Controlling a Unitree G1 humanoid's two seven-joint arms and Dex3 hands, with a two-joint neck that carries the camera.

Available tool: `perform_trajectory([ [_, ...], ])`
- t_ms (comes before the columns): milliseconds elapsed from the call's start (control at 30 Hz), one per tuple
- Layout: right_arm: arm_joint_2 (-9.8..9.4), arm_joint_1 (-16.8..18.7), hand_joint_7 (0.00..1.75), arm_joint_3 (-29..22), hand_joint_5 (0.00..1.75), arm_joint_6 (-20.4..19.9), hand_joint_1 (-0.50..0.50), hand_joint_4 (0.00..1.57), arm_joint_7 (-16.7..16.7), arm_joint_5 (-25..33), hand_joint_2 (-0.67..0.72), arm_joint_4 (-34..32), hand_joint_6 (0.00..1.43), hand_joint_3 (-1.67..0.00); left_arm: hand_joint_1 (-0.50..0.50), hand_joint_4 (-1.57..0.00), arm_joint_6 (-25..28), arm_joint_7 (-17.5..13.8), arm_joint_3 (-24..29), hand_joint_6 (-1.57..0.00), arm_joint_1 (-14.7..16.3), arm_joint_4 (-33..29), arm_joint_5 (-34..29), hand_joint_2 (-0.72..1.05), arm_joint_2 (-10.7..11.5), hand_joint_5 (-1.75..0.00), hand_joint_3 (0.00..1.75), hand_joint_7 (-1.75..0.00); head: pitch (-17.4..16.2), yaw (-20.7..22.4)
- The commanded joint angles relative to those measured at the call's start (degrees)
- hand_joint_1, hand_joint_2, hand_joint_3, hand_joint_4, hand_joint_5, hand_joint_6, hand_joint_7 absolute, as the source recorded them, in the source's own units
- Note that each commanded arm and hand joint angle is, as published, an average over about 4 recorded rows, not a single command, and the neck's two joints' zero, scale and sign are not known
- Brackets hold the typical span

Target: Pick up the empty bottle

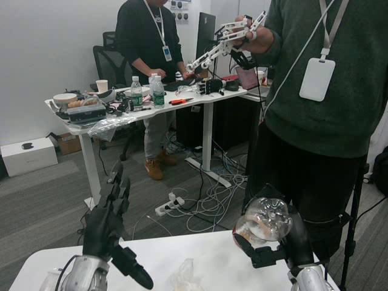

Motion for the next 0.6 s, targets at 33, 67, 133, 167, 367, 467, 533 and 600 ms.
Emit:
perform_trajectory([
  [33, -1.01, -1.6, 1.68, 0.2, 1.65, -0.2, -0.25, 1.43, -0.9, 0.3, -0.54, -2.1, 1.18, -1.51, -0.5, 0.0, -1.4, 0.5, 1.2, 0.0, 2.6, 0.3, 0.0, -0.55, -0.3, 0.0, 0.0, 0.0, 0.0, 0.3],
  [67, -1.01, -1.7, 1.68, 0.3, 1.65, -0.2, -0.24, 1.42, -0.9, 0.3, -0.54, -2.3, 1.18, -1.51, -0.5, 0.0, -1.8, 0.6, 1.5, 0.0, 3.0, 0.3, 0.0, -0.55, -0.3, 0.0, 0.0, 0.0, 0.0, 0.4],
  [133, -0.99, -2.0, 1.68, 0.5, 1.65, -0.1, -0.24, 1.42, -1.0, 0.3, -0.54, -2.6, 1.17, -1.51, -0.5, 0.0, -2.6, 0.8, 2.0, 0.0, 3.7, 0.3, 0.0, -0.55, -0.3, 0.0, 0.0, 0.0, 0.1, 0.6],
  [167, -0.97, -2.2, 1.68, 0.7, 1.65, 0.0, -0.24, 1.41, -1.0, 0.4, -0.54, -2.6, 1.17, -1.51, -0.5, 0.0, -3.0, 0.8, 2.2, 0.0, 4.0, 0.3, 0.0, -0.55, -0.3, 0.0, 0.0, 0.0, 0.1, 0.7],
  [367, -0.84, -2.8, 1.68, 1.8, 1.65, 0.1, -0.25, 1.43, -1.2, 0.3, -0.54, -3.2, 1.17, -1.51, -0.5, 0.0, -4.6, 0.8, 3.0, 0.0, 5.2, 0.3, -0.1, -0.55, -0.2, 0.0, 0.0, 0.0, -0.2, 0.6],
  [467, -0.75, -3.0, 1.68, 2.0, 1.65, 0.3, -0.25, 1.43, -1.2, 0.2, -0.54, -3.4, 1.17, -1.51, -0.5, 0.0, -4.8, 0.7, 3.2, 0.0, 5.3, 0.3, -0.1, -0.55, -0.2, 0.0, 0.0, 0.0, -0.4, 0.8],
  [533, -0.64, -3.0, 1.68, 2.2, 1.65, 0.4, -0.25, 1.43, -1.3, 0.1, -0.54, -3.5, 1.16, -1.51, -0.5, 0.0, -4.9, 0.7, 3.1, 0.0, 5.4, 0.2, -0.2, -0.55, -0.1, 0.0, 0.0, 0.0, -0.5, 0.8],
  [600, -0.44, -3.0, 1.68, 2.5, 1.65, 0.5, -0.24, 1.43, -1.3, 0.1, -0.54, -3.5, 1.16, -1.51, -0.5, 0.0, -4.9, 0.6, 3.1, 0.0, 5.3, 0.2, -0.2, -0.55, 0.0, 0.0, 0.0, 0.0, -1.4, 0.5],
])
